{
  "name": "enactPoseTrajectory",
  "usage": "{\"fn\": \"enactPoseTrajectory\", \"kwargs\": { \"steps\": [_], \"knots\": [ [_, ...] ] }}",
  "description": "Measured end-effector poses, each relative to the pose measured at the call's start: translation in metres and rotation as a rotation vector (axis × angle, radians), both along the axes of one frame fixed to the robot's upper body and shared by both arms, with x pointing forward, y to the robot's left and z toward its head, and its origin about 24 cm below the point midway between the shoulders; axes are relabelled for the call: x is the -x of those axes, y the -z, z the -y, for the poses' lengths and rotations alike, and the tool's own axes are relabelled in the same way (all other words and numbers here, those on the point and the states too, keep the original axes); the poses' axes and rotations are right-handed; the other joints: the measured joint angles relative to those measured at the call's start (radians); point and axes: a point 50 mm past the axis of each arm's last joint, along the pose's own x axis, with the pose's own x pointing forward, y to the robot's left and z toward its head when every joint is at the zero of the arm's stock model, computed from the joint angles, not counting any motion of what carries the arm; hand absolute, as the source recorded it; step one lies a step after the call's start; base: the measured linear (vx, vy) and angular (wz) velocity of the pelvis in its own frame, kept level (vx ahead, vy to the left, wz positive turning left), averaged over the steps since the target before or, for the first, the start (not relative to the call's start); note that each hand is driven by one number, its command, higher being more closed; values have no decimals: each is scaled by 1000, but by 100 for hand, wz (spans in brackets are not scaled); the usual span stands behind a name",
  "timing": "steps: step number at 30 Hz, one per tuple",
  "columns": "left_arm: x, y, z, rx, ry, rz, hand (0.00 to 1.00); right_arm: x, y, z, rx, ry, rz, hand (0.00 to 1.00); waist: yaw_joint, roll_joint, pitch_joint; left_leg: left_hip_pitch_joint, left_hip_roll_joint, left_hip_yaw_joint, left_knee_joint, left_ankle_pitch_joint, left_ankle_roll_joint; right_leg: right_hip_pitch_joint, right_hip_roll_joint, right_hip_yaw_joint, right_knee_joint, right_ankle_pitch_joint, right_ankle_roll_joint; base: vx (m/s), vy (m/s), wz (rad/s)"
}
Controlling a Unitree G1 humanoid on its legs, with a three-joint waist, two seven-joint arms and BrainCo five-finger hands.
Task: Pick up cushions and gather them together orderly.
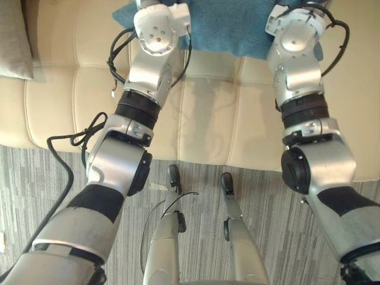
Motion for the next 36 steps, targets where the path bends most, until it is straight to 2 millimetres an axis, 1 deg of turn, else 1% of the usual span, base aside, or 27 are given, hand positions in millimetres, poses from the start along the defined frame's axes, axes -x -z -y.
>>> {"fn": "enactPoseTrajectory", "kwargs": {
  "steps": [2, 4, 5, 6, 7, 9, 10, 11, 12, 13, 14, 16, 17, 19, 21, 24, 25, 26, 27, 28, 29, 30, 32, 33, 34, 35, 36],
  "knots": [
    [-6, 9, -5, 38, 26, -50, 0, -7, 11, 0, -24, -49, -59, 0, 0, 0, 0, -14, 8, -2, 0, 0, 0, -10, 8, -12, 1, 0, 0, 29, -8, 8],
    [-10, 16, -5, 37, 47, -82, 0, -9, 15, 0, -29, -83, -77, 0, 0, -2, 14, -20, 12, -3, 0, 0, 0, -14, 12, -24, 1, 0, 0, 12, -3, 3],
    [-12, 23, -6, 38, 59, -108, 0, -10, 17, 0, -27, -101, -87, 0, -2, -1, 28, -20, 13, -2, 0, 0, 0, -14, 13, -29, 2, 0, 0, 0, 0, 0],
    [-15, 33, -8, 53, 70, -135, 0, -13, 23, 1, -19, -107, -110, 0, -4, -2, 36, -20, 14, -2, 0, 0, 0, -14, 13, -31, 3, 0, 0, 0, 0, 0],
    [-16, 38, -10, 54, 72, -146, 0, -14, 27, 2, -18, -108, -121, 0, -5, -2, 36, -20, 14, -2, 0, 0, 0, -14, 14, -32, 4, 0, 0, 0, 0, 0],
    [-22, 73, -15, 73, 82, -235, 0, -18, 53, 5, -7, -107, -184, 0, -5, -3, 37, -16, 21, -1, 0, 0, 0, -15, 21, -33, 16, -1, 0, 0, 0, 0],
    [-23, 78, -16, 88, 83, -246, 0, -19, 57, 5, -6, -110, -193, 0, -5, -3, 38, -14, 23, 0, 0, 0, 0, -15, 23, -33, 20, -1, -1, 0, 0, 0],
    [-24, 90, -18, 118, 93, -271, 0, -20, 67, 4, -5, -122, -211, 0, -4, -4, 42, -4, 27, 1, 0, 0, 0, -15, 27, -33, 38, -7, -4, 5, 18, -3],
    [-24, 97, -22, 121, 92, -284, 0, -21, 75, 3, -6, -131, -225, 0, -3, -5, 47, 10, 27, 2, 0, 0, 0, -15, 29, -32, 66, -23, -12, 0, 0, 0],
    [-24, 100, -23, 122, 90, -288, 0, -21, 78, 1, -8, -136, -232, 0, -4, -5, 48, 17, 27, 2, 0, 0, 0, -14, 29, -33, 81, -34, -14, -10, 3, 4],
    [-24, 107, -25, 119, 94, -297, 0, -21, 86, 1, -11, -141, -243, 0, -4, -6, 48, 32, 26, 2, 0, 0, 0, -14, 31, -33, 115, -52, -20, -10, 0, 5],
    [-25, 112, -28, 117, 90, -306, 0, -21, 92, 2, -15, -147, -246, 0, -3, -6, 48, 49, 30, 2, 0, 0, 0, -14, 35, -33, 147, -65, -20, -11, -6, 4],
    [-25, 116, -29, 116, 91, -312, 0, -19, 96, 6, -34, -149, -233, 0, -5, -7, 49, 58, 31, 2, 0, 0, 0, -14, 37, -34, 171, -77, -21, -9, -7, 5],
    [-25, 120, -33, 112, 92, -316, 0, -16, 101, 12, -66, -153, -215, 0, -5, -8, 50, 68, 33, 2, 0, 0, 0, -13, 40, -36, 189, -80, -21, -5, -2, 2],
    [-23, 121, -40, 118, 83, -306, 0, -11, 106, 20, -117, -164, -176, 0, -5, -15, 54, 84, 35, 3, 0, 0, 0, -10, 42, -40, 210, -80, -21, -21, 1, -5],
    [-15, 123, -62, 123, 63, -241, 0, 12, 121, 51, -177, -108, -72, 0, -13, -21, 61, 130, 34, 1, 0, 0, 0, 34, 41, -50, 222, -80, -21, -1, 9, 7],
    [-10, 125, -71, 118, 47, -215, 0, 24, 130, 66, -179, -69, -46, 0, -15, -23, 63, 150, 34, 0, 0, 0, 0, 57, 40, -52, 222, -80, -21, 15, 20, 19],
    [-1, 128, -86, 108, 19, -177, 0, 41, 143, 87, -161, -14, -26, 0, -15, -24, 63, 175, 34, 0, 0, 0, 0, 83, 40, -54, 223, -81, -20, 24, 22, 22],
    [9, 132, -101, 91, -14, -143, 0, 58, 154, 101, -140, 25, -9, 0, -16, -24, 63, 195, 33, 0, 0, -1, 0, 105, 40, -54, 225, -85, -14, 25, 15, 18],
    [14, 137, -108, 85, -31, -132, 0, 66, 159, 106, -125, 39, -5, 0, -17, -24, 63, 205, 32, -1, 0, -1, 0, 113, 39, -54, 230, -88, -10, 30, 9, 16],
    [26, 149, -120, 71, -57, -127, 0, 82, 173, 114, -99, 59, -13, 0, -21, -25, 62, 225, 27, -1, 0, -2, 0, 131, 36, -54, 241, -101, -16, 29, -6, 13],
    [38, 170, -130, 55, -73, -149, 0, 97, 192, 119, -50, 77, -57, 0, -21, -29, 60, 249, 25, 1, 0, -2, 0, 154, 34, -54, 242, -105, -15, 23, -12, 8],
    [54, 204, -135, 42, -73, -220, 0, 112, 222, 120, -19, 71, -148, 0, -18, -36, 56, 284, 23, 2, 0, -3, 1, 186, 34, -53, 242, -105, -15, -9, -12, -3],
    [64, 233, -133, 58, -58, -296, 0, 123, 248, 118, -23, 63, -227, 0, -19, -40, 54, 316, 21, 2, 0, -8, 2, 218, 33, -53, 242, -114, -17, -19, -20, -3],
    [69, 246, -131, 68, -50, -330, 0, 128, 260, 116, -34, 59, -261, 0, -19, -44, 51, 331, 18, 2, 0, -13, 2, 231, 31, -54, 242, -123, -20, -23, -22, 5],
    [82, 278, -123, 84, -25, -419, 0, 141, 288, 110, -58, 46, -352, 0, -19, -64, 31, 357, 6, 2, 0, -30, 6, 259, 21, -54, 241, -161, -31, -8, -33, 6],
    [97, 306, -113, 89, 9, -507, 0, 154, 314, 103, -84, 18, -435, 0, -18, -77, 13, 382, 2, 1, 0, -62, -1, 286, 17, -55, 235, -201, -46, -13, -34, 5]
  ]
}}
